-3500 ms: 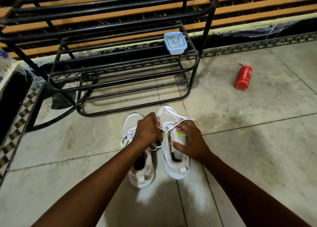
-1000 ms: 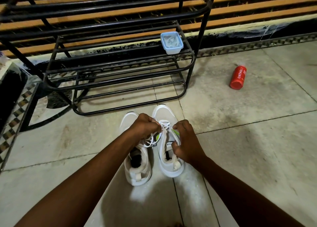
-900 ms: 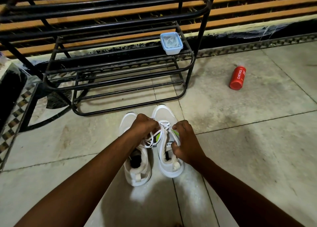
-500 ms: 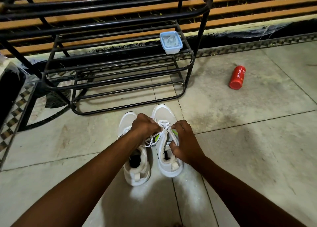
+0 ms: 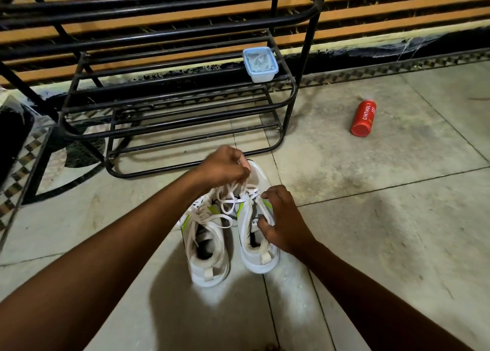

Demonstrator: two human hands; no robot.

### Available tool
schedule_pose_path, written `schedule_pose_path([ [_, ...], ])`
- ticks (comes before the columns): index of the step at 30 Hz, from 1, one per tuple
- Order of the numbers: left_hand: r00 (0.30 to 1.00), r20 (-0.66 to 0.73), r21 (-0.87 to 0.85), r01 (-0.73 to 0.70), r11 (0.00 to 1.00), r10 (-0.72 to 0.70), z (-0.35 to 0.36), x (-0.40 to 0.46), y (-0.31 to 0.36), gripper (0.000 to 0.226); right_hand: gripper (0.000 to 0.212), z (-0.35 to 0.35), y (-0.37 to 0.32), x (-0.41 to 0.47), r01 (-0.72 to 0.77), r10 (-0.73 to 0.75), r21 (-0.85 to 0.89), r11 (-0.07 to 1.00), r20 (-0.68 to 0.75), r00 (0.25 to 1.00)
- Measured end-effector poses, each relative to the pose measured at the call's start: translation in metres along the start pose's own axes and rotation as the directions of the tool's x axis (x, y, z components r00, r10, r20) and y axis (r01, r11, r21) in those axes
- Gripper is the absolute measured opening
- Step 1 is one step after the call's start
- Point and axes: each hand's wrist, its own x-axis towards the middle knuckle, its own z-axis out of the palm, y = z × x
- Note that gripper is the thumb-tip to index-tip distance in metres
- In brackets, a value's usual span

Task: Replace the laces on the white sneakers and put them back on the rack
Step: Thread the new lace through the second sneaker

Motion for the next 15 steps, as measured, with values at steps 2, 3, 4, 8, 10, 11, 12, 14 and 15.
schedule_pose_path([
  [2,0.986,-0.077,0.098,-0.137,0.986,0.145,-0.008,-0.008,0.01,0.009,0.045,-0.004,0.0,0.003,-0.005,0.005,0.054,0.999,0.001,1.0],
  [3,0.976,-0.112,0.144,-0.171,0.975,0.188,-0.01,-0.012,0.013,0.01,0.042,-0.007,-0.002,0.004,-0.02,0.021,0.087,0.996,-0.013,1.0],
  [4,0.964,-0.139,0.17,-0.203,0.964,0.227,-0.012,-0.017,0.016,0.009,0.038,-0.01,-0.005,0.007,-0.044,0.05,0.127,0.991,-0.042,0.998],
  [8,0.919,-0.102,0.051,-0.376,0.925,0.38,-0.017,-0.037,0.026,0.001,0.037,-0.026,-0.034,0.028,-0.132,0.189,0.379,0.916,-0.117,0.975],
  [10,0.894,-0.108,-0.06,-0.443,0.895,0.435,-0.018,-0.047,0.029,0.002,0.045,-0.037,-0.053,0.044,-0.126,0.174,0.546,0.828,-0.037,0.984],
  [11,0.882,-0.137,-0.102,-0.465,0.879,0.451,-0.019,-0.05,0.03,0.005,0.046,-0.043,-0.06,0.051,-0.116,0.154,0.603,0.789,-0.012,0.988],
  [12,0.871,-0.182,-0.122,-0.481,0.868,0.457,-0.021,-0.052,0.03,0.006,0.043,-0.048,-0.067,0.058,-0.106,0.144,0.644,0.758,-0.007,0.99],
  [14,0.853,-0.271,-0.13,-0.493,0.861,0.447,-0.026,-0.052,0.024,0.01,0.021,-0.058,-0.08,0.069,-0.08,0.141,0.68,0.729,-0.036,0.989],
  [15,0.851,-0.3,-0.138,-0.487,0.863,0.432,-0.03,-0.051,0.019,0.012,0.01,-0.062,-0.083,0.073,-0.06,0.146,0.676,0.735,-0.072,0.987],
])
